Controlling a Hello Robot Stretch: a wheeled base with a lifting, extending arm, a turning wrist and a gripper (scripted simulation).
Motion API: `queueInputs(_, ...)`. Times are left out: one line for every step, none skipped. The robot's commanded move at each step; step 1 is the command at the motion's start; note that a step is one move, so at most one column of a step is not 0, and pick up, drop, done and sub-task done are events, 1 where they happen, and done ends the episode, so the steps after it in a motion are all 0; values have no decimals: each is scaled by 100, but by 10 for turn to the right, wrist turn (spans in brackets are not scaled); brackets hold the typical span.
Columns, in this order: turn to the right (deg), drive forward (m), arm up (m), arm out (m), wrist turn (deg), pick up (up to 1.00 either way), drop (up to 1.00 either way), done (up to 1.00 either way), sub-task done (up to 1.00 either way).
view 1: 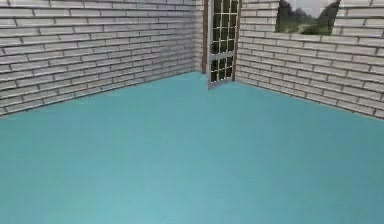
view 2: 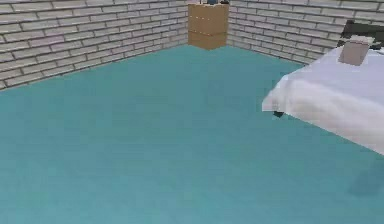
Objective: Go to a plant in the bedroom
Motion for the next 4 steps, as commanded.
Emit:
queueInputs(0, 100, 0, 0, 0, 0, 0, 0, 0)
queueInputs(0, 100, 0, 0, 0, 0, 0, 0, 0)
queueInputs(0, 100, 0, 0, 0, 0, 0, 0, 0)
queueInputs(0, 100, 0, 0, 0, 0, 0, 0, 0)
